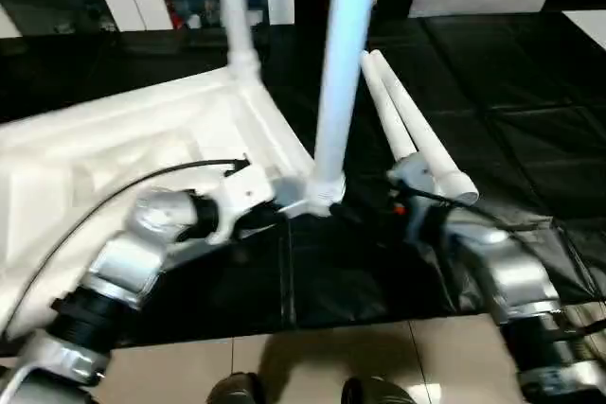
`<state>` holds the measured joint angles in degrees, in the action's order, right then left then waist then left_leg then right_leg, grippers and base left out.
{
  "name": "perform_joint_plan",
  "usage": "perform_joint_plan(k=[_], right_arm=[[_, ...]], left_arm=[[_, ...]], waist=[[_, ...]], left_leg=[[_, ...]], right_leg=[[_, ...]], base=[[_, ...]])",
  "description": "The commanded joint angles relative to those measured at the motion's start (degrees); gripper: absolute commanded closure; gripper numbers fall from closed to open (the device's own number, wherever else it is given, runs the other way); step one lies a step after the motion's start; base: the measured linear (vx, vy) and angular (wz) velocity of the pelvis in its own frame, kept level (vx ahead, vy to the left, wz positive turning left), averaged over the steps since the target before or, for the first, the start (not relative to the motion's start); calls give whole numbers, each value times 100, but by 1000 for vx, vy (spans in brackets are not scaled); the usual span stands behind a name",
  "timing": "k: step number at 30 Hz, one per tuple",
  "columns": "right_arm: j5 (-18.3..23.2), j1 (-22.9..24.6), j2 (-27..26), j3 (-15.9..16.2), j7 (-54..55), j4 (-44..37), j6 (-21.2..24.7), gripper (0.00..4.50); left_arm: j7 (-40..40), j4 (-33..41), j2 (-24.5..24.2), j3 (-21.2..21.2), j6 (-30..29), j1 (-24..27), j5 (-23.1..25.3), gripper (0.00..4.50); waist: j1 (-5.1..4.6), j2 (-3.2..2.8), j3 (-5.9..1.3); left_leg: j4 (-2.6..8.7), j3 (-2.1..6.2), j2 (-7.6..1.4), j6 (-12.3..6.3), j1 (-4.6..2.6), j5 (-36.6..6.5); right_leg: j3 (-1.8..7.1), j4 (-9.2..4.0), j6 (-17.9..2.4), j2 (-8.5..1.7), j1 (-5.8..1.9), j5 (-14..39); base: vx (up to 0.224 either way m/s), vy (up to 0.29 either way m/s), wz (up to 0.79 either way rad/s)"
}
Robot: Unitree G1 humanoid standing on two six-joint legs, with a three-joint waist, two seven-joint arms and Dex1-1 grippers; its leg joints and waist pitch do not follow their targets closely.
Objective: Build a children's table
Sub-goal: Rotate leg to tighten
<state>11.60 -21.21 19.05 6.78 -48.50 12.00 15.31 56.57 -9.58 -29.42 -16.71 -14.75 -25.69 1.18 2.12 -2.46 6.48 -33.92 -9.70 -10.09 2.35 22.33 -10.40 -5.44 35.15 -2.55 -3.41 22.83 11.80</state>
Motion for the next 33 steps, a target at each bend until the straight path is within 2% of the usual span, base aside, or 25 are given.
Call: perform_joint_plan(k=[1, 4, 7, 12, 13, 17, 19, 21, 29, 33], right_arm=[[67, -62, 166, 135, -448, -145, -89, 10], [84, -121, 345, 205, -718, -144, -155, 10], [86, -203, 541, 383, -1160, -114, -209, 10], [36, -315, 574, 616, -1638, 77, -309, 10], [25, -324, 572, 629, -1647, 94, -328, 37], [68, -459, 481, 665, -1720, 263, -376, 58], [90, -517, 448, 685, -1796, 312, -393, 90], [82, -544, 439, 697, -1852, 345, -398, 98], [83, -571, 435, 724, -1979, 426, -483, 176], [89, -502, 420, 743, -2019, 379, -481, 183]], left_arm=[[593, 2, -111, -259, 368, -91, -61, 450], [971, -50, -248, -377, 535, -126, -149, 450], [1417, -155, -345, -504, 704, -198, -253, 450], [1582, -370, -349, -557, 907, -327, -154, 450], [1583, -382, -349, -556, 915, -333, -153, 450], [1667, -437, -396, -579, 1002, -359, -167, 450], [1721, -480, -400, -573, 1044, -370, -170, 450], [1745, -507, -400, -570, 1071, -376, -161, 450], [1745, -542, -420, -579, 1127, -363, -149, 450], [1736, -517, -418, -575, 1113, -320, -150, 450]], waist=[[4, -34, -440], [40, -46, -449], [71, -30, -450], [113, -53, -452], [112, -44, -451], [116, -40, -456], [117, -44, -459], [114, -42, -458], [124, -27, -463], [127, -29, -476]], left_leg=[[332, 125, -348, -746, -97, -479], [337, 124, -368, -670, -126, -489], [326, 113, -349, -712, -106, -440], [324, 119, -369, -679, -112, -496], [325, 120, -367, -667, -109, -503], [325, 118, -366, -631, -111, -537], [322, 122, -368, -654, -106, -481], [321, 123, -367, -657, -105, -474], [320, 115, -368, -657, -106, -466], [315, 119, -371, -662, -106, -420]], right_leg=[[387, -364, -1344, -540, -353, 56], [392, -348, -1416, -532, -331, 86], [395, -339, -1434, -532, -346, -4], [394, -333, -1459, -545, -342, 21], [391, -331, -1470, -541, -345, 16], [394, -333, -1486, -548, -349, 33], [388, -318, -1492, -543, -348, -24], [387, -314, -1494, -539, -349, -36], [391, -321, -1482, -547, -351, 25], [390, -311, -1477, -547, -356, 0]], base=[[0, 0, 0], [0, 0, 0], [0, 0, 0], [0, 0, 0], [0, 0, 0], [0, 0, 0], [0, 0, 0], [0, 0, 0], [0, 0, 0], [0, 0, 0]])
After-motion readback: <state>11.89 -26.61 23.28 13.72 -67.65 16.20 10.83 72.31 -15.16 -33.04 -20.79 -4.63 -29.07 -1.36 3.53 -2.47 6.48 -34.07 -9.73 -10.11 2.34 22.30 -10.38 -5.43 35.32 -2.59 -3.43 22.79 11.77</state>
